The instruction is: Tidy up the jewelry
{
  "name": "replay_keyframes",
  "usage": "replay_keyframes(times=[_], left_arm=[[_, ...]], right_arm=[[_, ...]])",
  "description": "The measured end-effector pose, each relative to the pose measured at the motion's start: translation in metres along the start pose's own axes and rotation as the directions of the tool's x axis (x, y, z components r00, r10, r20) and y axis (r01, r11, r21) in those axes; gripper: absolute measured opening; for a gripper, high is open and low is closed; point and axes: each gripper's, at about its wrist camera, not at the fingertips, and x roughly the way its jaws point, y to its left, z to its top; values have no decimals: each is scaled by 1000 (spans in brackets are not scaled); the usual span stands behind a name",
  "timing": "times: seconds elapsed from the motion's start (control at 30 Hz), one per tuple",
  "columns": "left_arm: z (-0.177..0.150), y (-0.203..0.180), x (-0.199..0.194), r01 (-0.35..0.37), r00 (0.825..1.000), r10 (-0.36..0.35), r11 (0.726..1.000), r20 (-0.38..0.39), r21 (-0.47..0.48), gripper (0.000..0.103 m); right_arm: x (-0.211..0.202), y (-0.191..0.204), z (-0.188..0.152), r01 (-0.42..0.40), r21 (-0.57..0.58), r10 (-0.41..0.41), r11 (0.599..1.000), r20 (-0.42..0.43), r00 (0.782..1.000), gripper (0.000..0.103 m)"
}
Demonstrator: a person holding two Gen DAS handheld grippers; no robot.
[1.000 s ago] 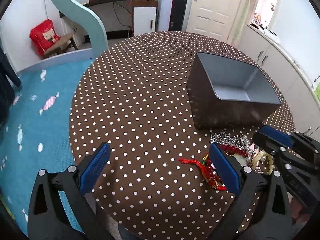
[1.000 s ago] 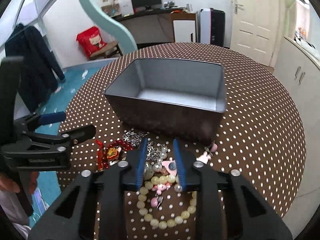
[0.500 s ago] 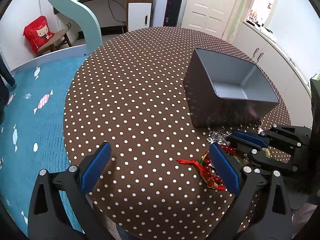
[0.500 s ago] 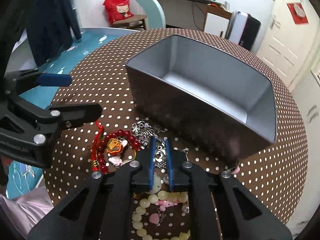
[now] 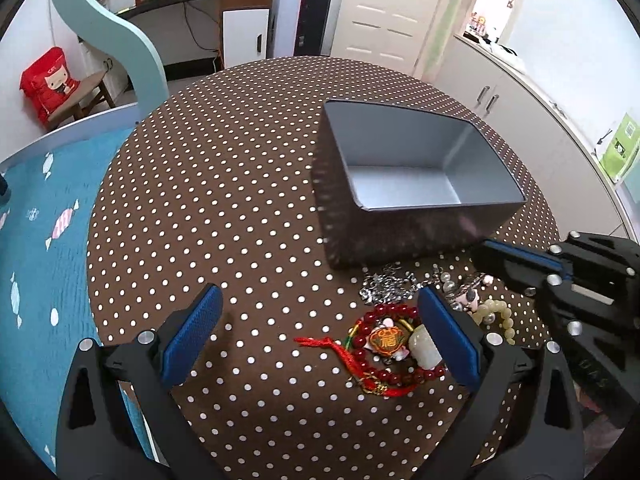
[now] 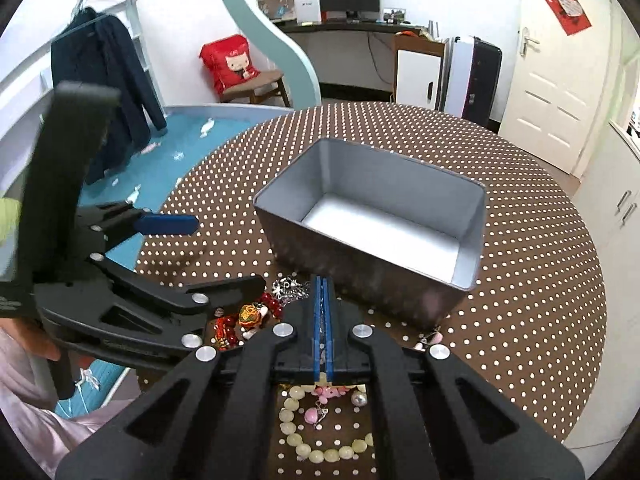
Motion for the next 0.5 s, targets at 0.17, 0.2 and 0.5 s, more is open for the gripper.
replay_keyframes(times=[0.17,0.2,0.5], left_arm=[[8,-12,14,9,1000,-8,1000,-30,16,71],[10,-15,20,17,998,-16,1000,-54,14,66],[20,-36,46,1,997,3,998,-77,57,40]], right_arm=[[-22,-7,2,9,13,-9,1000,67,998,0],[-28,-10,2,13,24,-15,1000,83,996,0],[-60,-37,-10,76,104,-92,992,162,982,0]])
